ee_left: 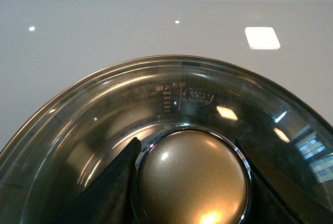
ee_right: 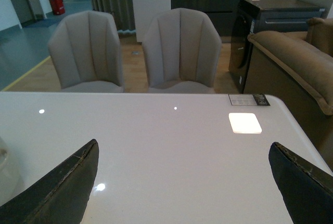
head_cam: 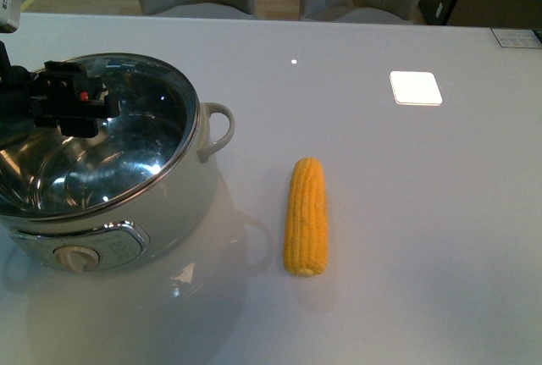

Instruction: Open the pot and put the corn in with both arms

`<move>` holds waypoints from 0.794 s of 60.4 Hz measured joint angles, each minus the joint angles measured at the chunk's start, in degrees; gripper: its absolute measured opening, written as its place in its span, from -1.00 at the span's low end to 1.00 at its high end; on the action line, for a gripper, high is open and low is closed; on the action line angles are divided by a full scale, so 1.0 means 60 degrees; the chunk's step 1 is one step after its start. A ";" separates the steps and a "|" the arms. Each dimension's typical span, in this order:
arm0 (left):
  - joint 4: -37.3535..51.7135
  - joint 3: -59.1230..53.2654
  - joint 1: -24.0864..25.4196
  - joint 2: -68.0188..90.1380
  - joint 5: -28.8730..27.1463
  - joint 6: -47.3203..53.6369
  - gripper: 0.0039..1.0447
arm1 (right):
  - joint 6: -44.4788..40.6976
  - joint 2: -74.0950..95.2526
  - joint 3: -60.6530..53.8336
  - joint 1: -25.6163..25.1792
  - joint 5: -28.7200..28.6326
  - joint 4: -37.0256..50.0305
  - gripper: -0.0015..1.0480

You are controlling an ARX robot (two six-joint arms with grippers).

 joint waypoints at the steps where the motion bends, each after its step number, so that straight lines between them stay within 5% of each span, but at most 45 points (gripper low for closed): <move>1: 0.0000 0.0000 -0.0004 0.0000 0.0000 0.0000 -0.14 | 0.0000 0.0000 0.0000 0.0000 0.0000 0.0000 0.83; 48: -0.1220 0.0015 -0.0073 -0.1155 -0.0455 0.0073 -0.14 | -0.0004 0.0000 0.0000 0.0000 0.0000 0.0000 0.83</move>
